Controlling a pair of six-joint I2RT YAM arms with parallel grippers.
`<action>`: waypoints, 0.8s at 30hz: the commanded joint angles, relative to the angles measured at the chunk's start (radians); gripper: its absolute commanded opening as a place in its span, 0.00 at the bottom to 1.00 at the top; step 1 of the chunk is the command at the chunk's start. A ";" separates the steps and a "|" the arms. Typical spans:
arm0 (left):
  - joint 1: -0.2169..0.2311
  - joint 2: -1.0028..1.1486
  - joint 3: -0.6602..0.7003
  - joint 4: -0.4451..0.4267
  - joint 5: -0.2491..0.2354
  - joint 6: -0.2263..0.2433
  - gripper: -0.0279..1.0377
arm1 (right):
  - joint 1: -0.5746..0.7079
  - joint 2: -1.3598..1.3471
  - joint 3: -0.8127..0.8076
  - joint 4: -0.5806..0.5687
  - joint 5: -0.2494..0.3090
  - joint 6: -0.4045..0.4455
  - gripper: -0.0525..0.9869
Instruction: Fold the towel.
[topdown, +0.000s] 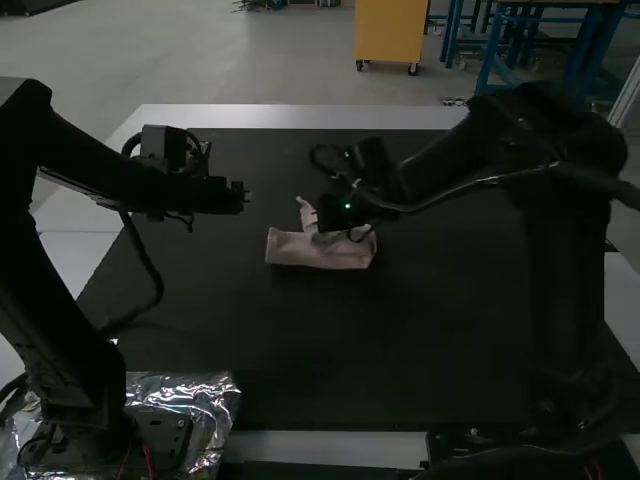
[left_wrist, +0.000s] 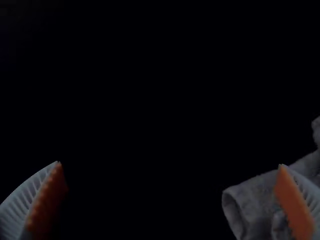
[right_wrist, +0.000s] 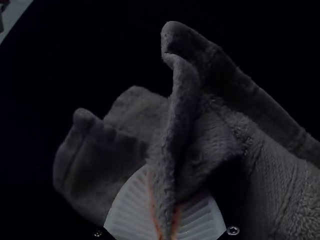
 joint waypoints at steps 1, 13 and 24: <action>0.023 0.008 0.011 0.010 -0.013 0.014 0.94 | 0.034 0.023 0.053 0.007 0.002 0.015 0.03; 0.078 0.008 0.014 0.019 -0.013 0.025 0.94 | 0.085 -0.024 0.100 -0.065 -0.026 0.010 0.69; 0.066 0.008 0.011 0.038 -0.026 0.022 0.94 | -0.003 -0.149 -0.084 0.104 -0.024 0.021 0.03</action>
